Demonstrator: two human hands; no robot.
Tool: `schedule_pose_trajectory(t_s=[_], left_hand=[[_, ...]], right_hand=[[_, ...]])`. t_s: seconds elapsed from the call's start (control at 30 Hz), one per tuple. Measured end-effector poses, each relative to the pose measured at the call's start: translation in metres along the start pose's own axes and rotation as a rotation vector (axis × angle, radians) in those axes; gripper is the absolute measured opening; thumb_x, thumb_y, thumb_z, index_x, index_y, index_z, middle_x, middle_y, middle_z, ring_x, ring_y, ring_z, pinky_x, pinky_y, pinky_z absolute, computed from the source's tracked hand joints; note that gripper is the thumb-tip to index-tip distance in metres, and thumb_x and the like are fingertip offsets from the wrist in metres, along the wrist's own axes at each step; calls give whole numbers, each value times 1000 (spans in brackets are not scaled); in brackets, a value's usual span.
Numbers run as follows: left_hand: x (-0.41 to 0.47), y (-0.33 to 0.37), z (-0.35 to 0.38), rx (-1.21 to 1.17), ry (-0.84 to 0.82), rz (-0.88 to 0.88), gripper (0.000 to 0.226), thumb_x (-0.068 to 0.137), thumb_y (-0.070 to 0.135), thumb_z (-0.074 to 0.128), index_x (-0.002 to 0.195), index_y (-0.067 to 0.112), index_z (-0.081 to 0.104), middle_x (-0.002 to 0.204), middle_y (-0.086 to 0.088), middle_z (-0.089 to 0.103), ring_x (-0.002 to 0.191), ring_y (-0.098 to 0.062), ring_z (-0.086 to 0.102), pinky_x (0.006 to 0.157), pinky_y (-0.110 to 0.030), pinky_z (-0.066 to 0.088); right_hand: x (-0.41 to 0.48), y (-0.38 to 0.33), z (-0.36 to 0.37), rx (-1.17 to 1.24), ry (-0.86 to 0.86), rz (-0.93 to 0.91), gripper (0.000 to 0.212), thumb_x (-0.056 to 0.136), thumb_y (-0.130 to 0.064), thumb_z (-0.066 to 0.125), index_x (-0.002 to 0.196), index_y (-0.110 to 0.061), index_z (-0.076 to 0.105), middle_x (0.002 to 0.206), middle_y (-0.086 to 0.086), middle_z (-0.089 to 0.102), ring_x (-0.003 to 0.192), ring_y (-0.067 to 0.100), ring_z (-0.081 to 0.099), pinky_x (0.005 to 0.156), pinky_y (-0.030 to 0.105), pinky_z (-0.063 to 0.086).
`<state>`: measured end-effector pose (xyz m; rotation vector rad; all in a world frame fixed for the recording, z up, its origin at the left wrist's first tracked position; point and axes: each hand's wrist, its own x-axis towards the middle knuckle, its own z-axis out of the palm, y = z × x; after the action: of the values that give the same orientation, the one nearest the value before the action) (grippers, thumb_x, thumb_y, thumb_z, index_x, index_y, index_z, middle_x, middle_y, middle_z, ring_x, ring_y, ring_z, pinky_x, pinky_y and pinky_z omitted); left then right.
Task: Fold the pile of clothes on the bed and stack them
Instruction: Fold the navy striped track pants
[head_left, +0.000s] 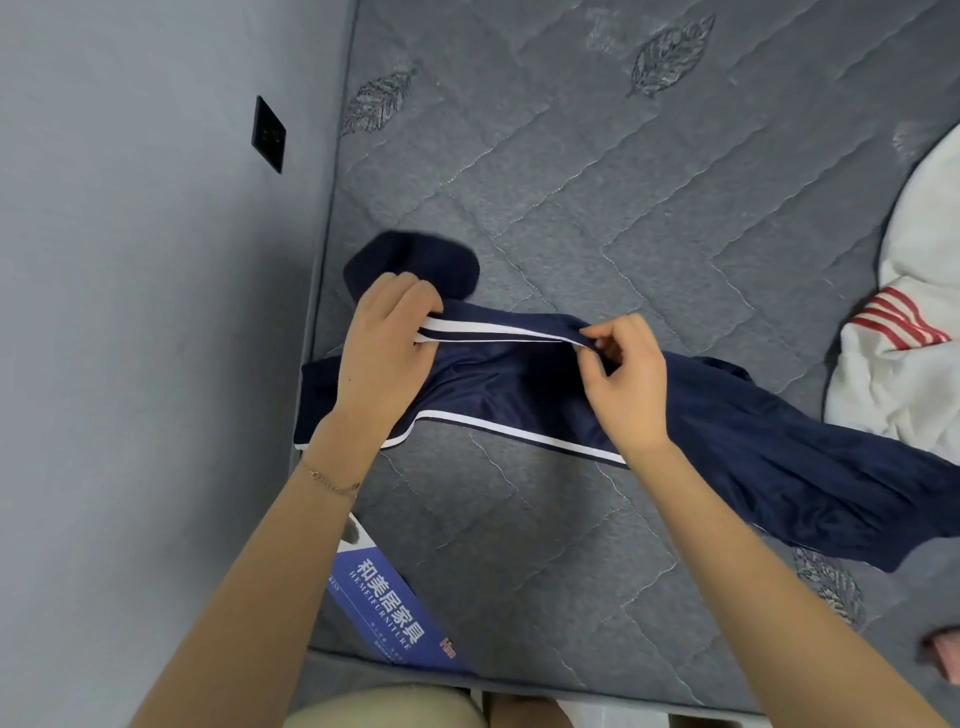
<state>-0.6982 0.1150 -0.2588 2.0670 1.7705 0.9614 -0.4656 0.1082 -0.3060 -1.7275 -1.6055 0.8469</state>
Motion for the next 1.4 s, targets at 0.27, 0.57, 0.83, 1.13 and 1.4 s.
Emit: schedule_pose_trajectory(t_s=[0.27,0.57,0.83,1.13,1.4], left_hand=[[-59,-42,5,200,-455,-238,16,77,-2,70,89,-1,60,87,-13,60,84,-34,54,75,-38,39],[-102,-68,18,135,-352,-676,24,87,30,69,101,12,64,105,-7,60,97,-29,56,86,-44,47],[-92,-80,61,376,-470,-757,74,87,44,67,144,13,33,149,-13,31,131,-34,35,99,-50,40],[-100,-98,50,-164,66,-865,10,101,17,47,101,7,48,84,2,56,72,-8,51,71,-29,37],[-134,-101,21,-714,361,-1227,30,104,11,37,133,3,41,124,-8,55,102,-22,61,88,-27,54]], right_hand=[[-18,21,19,-59,-293,75,13,82,-2,71,88,-11,63,83,-6,53,73,4,48,72,12,40],[-25,44,33,-258,-397,141,38,85,-32,73,118,-16,65,119,1,62,115,23,50,101,41,40],[-3,46,52,-458,-287,6,45,92,-39,62,132,-17,56,133,4,53,129,25,40,111,40,22],[13,42,76,-526,-446,116,24,95,-34,58,108,-14,64,109,5,66,109,26,56,95,39,30],[21,30,65,-308,-50,241,18,98,-19,54,105,-3,60,108,12,63,102,32,57,94,45,41]])
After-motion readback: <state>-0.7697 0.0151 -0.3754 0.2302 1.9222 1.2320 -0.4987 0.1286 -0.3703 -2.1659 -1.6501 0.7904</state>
